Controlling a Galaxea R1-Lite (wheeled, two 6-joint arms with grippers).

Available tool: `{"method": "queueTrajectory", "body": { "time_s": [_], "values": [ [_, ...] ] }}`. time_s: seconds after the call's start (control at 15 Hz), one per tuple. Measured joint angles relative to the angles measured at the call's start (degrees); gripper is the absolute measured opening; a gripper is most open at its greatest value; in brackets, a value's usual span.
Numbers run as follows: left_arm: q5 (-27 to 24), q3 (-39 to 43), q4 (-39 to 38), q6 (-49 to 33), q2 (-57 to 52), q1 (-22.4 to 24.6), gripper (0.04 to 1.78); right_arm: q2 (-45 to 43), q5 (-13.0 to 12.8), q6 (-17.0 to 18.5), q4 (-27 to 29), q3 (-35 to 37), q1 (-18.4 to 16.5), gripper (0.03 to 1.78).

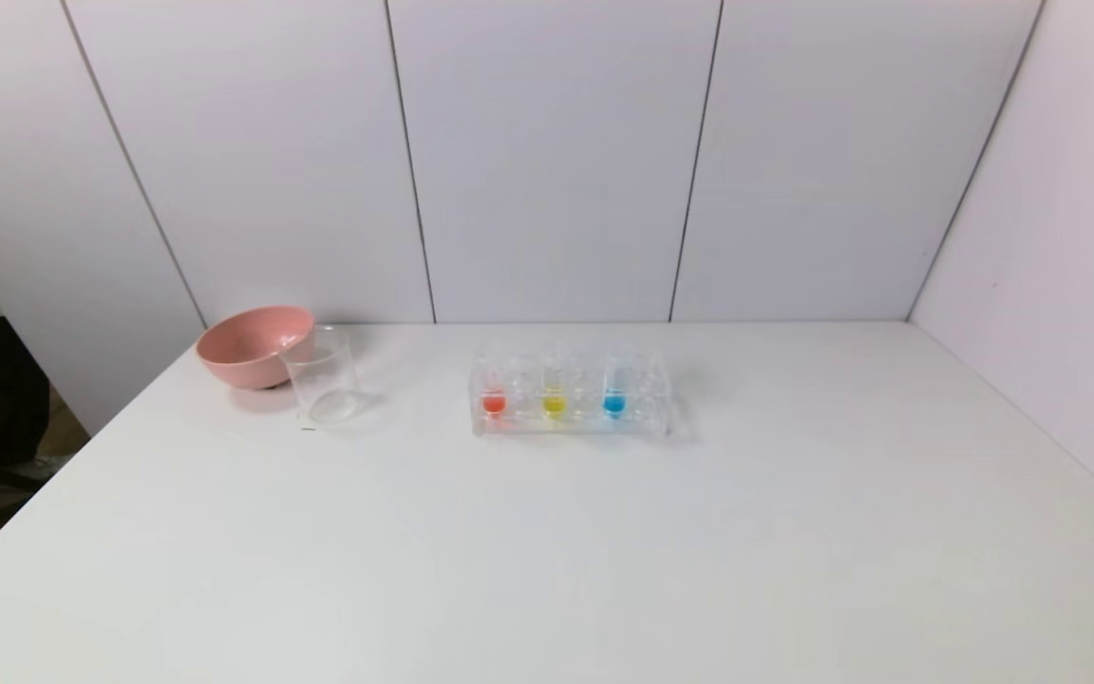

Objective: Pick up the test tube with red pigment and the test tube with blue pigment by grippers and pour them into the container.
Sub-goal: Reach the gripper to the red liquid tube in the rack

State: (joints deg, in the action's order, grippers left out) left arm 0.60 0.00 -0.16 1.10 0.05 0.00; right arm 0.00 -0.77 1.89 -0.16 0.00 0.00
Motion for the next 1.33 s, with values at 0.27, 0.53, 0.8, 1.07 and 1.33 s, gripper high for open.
{"method": "queueTrajectory", "body": {
  "time_s": [0.27, 0.53, 0.8, 1.07, 1.33],
  "values": [
    [0.04, 0.00, 0.02, -0.05, 0.00, 0.00, 1.76, 0.00, 0.00, 0.01, 0.00, 0.00, 0.00, 1.77],
    [0.02, 0.00, 0.16, -0.85, -0.02, 0.00, 1.76, 0.00, 0.00, 0.04, 0.02, 0.00, 0.00, 1.77],
    [0.28, -0.21, 0.57, -0.55, 0.02, 0.00, 1.76, 0.00, 0.00, 0.04, 0.00, 0.00, 0.00, 1.77],
    [-0.65, -5.49, 0.09, -0.74, 4.41, -0.13, 1.76, 0.00, -0.02, 0.01, 0.00, 0.00, 0.00, 1.77],
    [-0.76, -12.31, -0.30, -0.83, 13.87, -1.60, 1.76, 0.00, -0.02, 0.01, 0.00, 0.00, 0.00, 1.77]
  ]
}}
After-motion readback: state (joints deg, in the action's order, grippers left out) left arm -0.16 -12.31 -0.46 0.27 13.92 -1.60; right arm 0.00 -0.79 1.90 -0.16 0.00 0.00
